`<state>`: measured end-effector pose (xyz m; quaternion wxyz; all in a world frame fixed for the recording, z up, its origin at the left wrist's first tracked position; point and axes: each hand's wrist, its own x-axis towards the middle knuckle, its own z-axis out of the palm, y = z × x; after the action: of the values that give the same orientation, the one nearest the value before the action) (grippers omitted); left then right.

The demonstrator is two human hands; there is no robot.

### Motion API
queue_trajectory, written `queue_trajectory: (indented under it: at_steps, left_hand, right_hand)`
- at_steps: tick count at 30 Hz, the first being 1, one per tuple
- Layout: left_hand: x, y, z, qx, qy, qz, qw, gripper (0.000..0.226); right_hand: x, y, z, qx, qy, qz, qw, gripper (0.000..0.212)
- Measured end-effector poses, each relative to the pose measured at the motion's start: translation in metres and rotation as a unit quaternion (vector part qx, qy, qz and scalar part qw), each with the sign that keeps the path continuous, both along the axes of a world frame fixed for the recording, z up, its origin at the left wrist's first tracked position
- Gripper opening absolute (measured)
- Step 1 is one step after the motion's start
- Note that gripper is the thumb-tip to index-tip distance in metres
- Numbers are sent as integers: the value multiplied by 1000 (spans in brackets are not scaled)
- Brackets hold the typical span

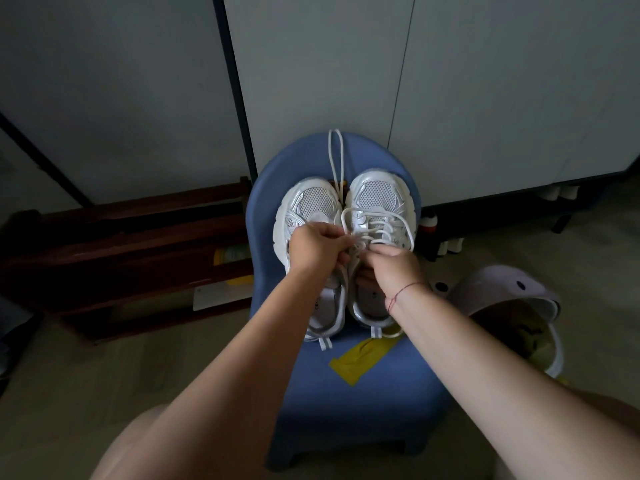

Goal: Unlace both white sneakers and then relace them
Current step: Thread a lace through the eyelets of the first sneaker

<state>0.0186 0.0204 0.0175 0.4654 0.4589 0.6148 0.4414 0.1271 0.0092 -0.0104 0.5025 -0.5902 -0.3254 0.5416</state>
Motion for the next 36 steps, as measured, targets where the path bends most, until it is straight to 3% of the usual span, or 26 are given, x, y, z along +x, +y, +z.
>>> queue_trajectory:
  at_steps: [8, 14, 24, 28, 30, 31, 32, 34, 35, 36]
  left_hand:
    - [9, 1, -8, 43, 51, 41, 997, 24]
    - [6, 3, -9, 54, 124, -12, 991, 6]
    - [-5, 10, -9, 75, 188, -111, 973, 25]
    - [-7, 9, -12, 101, 199, -97, 970, 22]
    - [-7, 8, -12, 96, 182, -83, 975, 17]
    - [-7, 8, -12, 93, 173, -75, 978, 15]
    - [-7, 8, -12, 90, 165, -67, 980, 14]
    - [-8, 7, -13, 83, 137, -60, 985, 14]
    - [-9, 7, -13, 76, 120, -59, 988, 14]
    - [-9, 7, -13, 69, 106, -59, 990, 13]
  right_hand:
    - [1, -3, 1, 19, 23, 3, 1000, 24]
    - [2, -4, 5, 13, 37, 26, 999, 27]
    - [8, -5, 7, -8, 43, 58, 997, 19]
    - [8, -6, 9, -17, 18, 71, 997, 22]
    - [10, -11, 12, 2, -59, 92, 994, 24]
    - [12, -14, 14, 28, -142, 109, 983, 25]
    - [16, -17, 15, 59, -248, 132, 958, 25]
    - [21, -25, 20, 87, -433, 211, 872, 27]
    - [24, -30, 21, 78, -467, 258, 843, 31]
    - [28, -35, 21, 57, -445, 297, 843, 34]
